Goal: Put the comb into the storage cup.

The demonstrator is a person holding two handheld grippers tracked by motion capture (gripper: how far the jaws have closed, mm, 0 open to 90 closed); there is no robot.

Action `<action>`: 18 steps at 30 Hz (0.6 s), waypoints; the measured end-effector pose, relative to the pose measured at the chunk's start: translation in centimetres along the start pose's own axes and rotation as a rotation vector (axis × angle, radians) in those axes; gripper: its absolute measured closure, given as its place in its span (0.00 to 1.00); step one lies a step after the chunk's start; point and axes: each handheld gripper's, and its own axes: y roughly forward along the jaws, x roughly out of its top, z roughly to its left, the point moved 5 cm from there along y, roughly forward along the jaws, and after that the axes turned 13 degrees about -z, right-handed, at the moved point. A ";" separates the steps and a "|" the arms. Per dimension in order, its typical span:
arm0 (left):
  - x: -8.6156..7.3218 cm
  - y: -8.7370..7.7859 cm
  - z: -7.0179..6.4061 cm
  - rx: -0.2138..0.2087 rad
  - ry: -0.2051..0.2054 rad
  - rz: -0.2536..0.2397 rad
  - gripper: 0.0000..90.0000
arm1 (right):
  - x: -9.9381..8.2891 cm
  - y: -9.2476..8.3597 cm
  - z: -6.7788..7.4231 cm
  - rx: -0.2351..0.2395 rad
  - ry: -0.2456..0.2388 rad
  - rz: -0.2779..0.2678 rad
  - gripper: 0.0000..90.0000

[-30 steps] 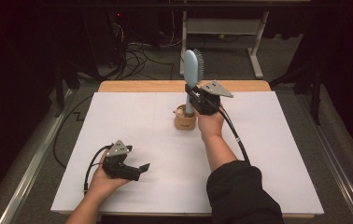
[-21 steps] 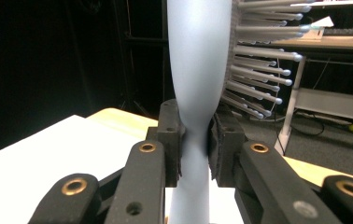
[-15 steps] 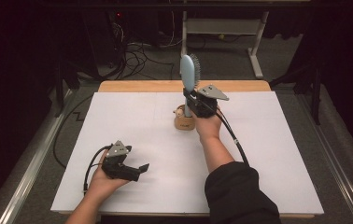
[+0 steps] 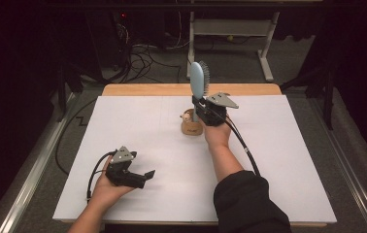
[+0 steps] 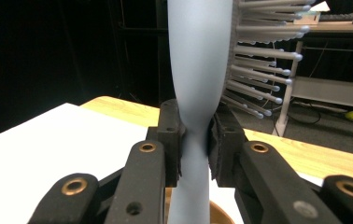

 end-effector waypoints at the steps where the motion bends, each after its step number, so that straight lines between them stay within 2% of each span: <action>1: 0.0 0.0 0.0 0.000 -0.001 -0.001 0.00 | -0.1 -0.1 -0.1 -0.001 0.004 -0.001 0.87; 18: 0.0 0.1 0.0 0.000 -0.003 0.001 0.00 | -1.7 -0.4 -0.3 -0.026 0.034 0.009 0.87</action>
